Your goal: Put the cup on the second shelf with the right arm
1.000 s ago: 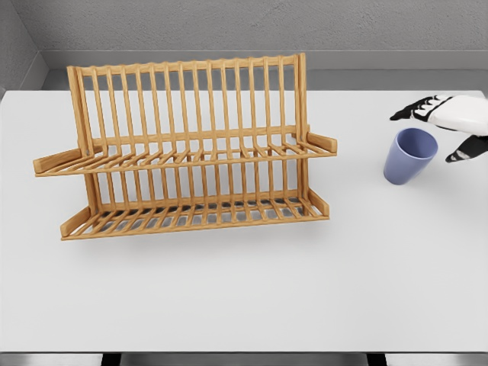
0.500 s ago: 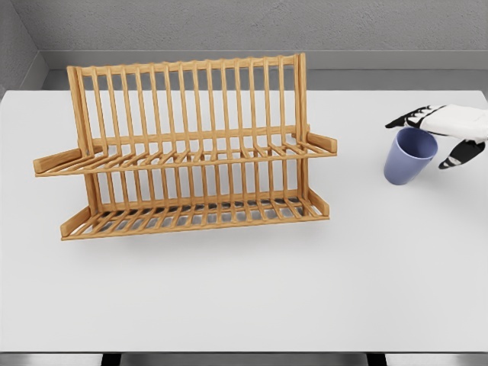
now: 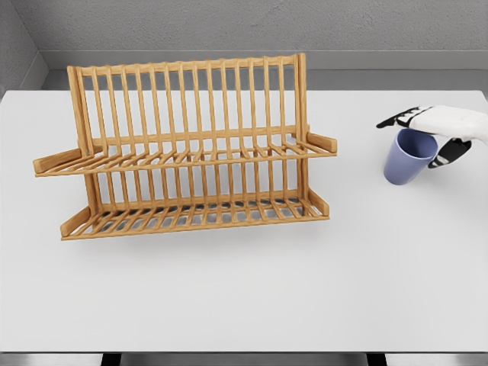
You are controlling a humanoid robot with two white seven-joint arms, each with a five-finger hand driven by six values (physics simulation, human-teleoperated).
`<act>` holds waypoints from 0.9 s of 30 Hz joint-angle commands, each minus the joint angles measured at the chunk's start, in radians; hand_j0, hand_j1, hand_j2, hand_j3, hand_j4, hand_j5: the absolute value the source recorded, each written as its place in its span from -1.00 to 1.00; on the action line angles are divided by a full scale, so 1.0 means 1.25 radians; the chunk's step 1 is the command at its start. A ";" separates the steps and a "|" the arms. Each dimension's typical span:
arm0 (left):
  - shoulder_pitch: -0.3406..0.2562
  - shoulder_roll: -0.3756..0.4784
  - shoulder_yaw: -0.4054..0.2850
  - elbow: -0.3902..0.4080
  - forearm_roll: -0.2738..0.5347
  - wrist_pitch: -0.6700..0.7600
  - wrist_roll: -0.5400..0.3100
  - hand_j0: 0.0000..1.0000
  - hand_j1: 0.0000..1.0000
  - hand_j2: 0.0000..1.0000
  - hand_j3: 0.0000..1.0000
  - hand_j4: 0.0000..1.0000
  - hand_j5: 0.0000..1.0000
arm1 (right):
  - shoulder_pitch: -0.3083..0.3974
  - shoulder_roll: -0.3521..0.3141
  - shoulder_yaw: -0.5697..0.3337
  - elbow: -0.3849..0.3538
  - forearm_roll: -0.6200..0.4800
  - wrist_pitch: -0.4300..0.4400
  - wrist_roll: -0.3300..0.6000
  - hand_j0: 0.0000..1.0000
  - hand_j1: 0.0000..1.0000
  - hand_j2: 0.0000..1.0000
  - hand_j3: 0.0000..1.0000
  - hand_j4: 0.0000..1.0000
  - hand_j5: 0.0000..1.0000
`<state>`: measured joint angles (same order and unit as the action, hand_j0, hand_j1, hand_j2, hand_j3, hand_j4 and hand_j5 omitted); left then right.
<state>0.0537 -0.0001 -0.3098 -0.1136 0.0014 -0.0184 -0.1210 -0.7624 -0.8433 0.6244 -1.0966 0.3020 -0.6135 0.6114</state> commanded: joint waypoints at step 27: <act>0.000 0.000 0.000 0.000 0.000 0.000 0.000 1.00 1.00 1.00 1.00 1.00 1.00 | -0.042 0.000 -0.007 -0.009 -0.005 0.002 0.000 0.40 0.40 0.40 0.40 0.40 0.40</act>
<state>0.0537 -0.0001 -0.3098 -0.1136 0.0014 -0.0184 -0.1210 -0.8161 -0.8426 0.6171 -1.1067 0.3019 -0.6136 0.6109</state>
